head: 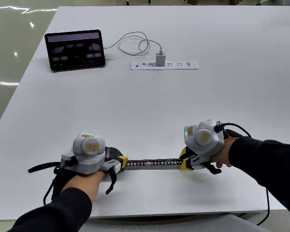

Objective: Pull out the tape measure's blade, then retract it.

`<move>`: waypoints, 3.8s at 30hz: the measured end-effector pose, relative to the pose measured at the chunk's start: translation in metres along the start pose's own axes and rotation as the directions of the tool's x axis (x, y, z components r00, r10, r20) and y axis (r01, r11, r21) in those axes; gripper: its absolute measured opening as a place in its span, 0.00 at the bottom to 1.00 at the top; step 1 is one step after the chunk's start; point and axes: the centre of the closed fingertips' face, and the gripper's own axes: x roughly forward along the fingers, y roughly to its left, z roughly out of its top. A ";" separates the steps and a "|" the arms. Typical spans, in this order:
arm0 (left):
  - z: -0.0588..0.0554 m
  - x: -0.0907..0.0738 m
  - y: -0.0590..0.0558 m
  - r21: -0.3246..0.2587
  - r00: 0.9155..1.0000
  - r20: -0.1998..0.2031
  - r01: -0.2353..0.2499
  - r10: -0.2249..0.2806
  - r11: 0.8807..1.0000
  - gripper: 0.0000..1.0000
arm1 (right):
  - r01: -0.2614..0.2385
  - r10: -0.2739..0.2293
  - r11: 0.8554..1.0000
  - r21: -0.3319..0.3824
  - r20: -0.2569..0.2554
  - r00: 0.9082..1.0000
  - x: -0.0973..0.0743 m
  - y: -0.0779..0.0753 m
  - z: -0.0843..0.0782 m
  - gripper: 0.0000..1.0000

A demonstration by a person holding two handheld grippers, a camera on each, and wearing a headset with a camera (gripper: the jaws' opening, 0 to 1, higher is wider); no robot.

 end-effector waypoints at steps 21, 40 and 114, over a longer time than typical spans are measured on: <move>0.000 0.000 0.000 0.001 1.000 0.000 0.000 0.000 1.000 0.59 | -0.008 0.008 1.000 -0.008 0.032 0.999 0.006 0.001 0.012 0.11; 0.000 0.000 0.000 0.001 1.000 0.002 0.000 0.000 1.000 0.59 | -0.009 0.008 1.000 0.019 0.056 0.998 0.010 0.003 0.020 0.11; 0.001 0.000 0.001 -0.015 1.000 0.002 0.007 -0.007 1.000 0.59 | 0.002 -0.003 1.000 0.009 0.062 0.998 0.028 0.002 0.051 0.11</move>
